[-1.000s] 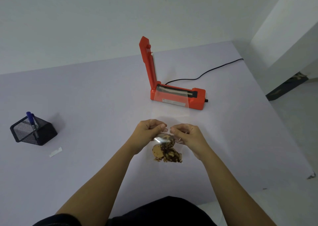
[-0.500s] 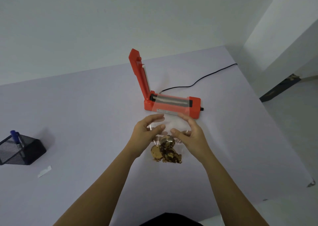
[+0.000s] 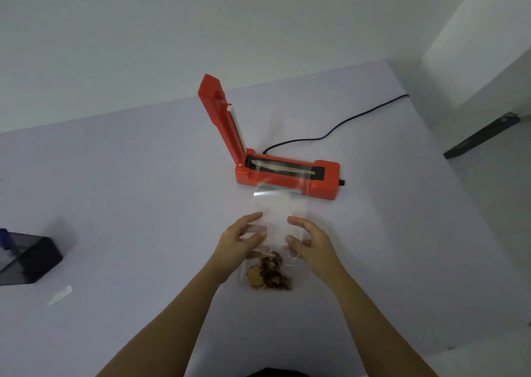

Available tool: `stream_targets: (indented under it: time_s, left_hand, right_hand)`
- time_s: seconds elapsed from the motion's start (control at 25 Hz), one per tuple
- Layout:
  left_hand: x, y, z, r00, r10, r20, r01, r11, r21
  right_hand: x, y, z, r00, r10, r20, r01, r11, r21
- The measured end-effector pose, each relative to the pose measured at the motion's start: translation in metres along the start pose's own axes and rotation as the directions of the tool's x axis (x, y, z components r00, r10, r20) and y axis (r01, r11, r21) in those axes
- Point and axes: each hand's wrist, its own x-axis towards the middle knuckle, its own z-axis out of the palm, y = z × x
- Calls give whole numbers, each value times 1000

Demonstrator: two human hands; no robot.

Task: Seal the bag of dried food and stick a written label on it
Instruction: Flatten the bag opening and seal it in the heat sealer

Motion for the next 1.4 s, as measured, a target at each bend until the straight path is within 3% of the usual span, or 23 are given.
stream_targets:
  time_s: [0.16, 0.36, 0.6, 0.8, 1.04, 1.4]
  left_hand:
    - [11, -1, 3, 996, -39, -77, 31, 994, -102]
    - [22, 2, 0, 992, -35, -120, 32, 999, -32]
    - [30, 20, 1, 991, -13, -131, 16, 1000, 26]
    - [33, 26, 2, 987, 44, -155, -32, 996, 78]
    - [31, 35, 8, 975, -19, -223, 20, 1000, -1]
    - [35, 42, 11, 964, -95, -249, 82, 995, -63]
  right_hand:
    - [4, 5, 0, 998, 14, -66, -14, 1000, 11]
    - [10, -4, -7, 999, -42, -34, 42, 999, 10]
    - [21, -19, -14, 985, -116, -126, 115, 993, -15]
    - [20, -24, -20, 992, -65, -107, 64, 998, -9]
    - [18, -32, -21, 993, -30, -118, 42, 994, 103]
    - [19, -36, -26, 987, -51, -153, 59, 997, 46]
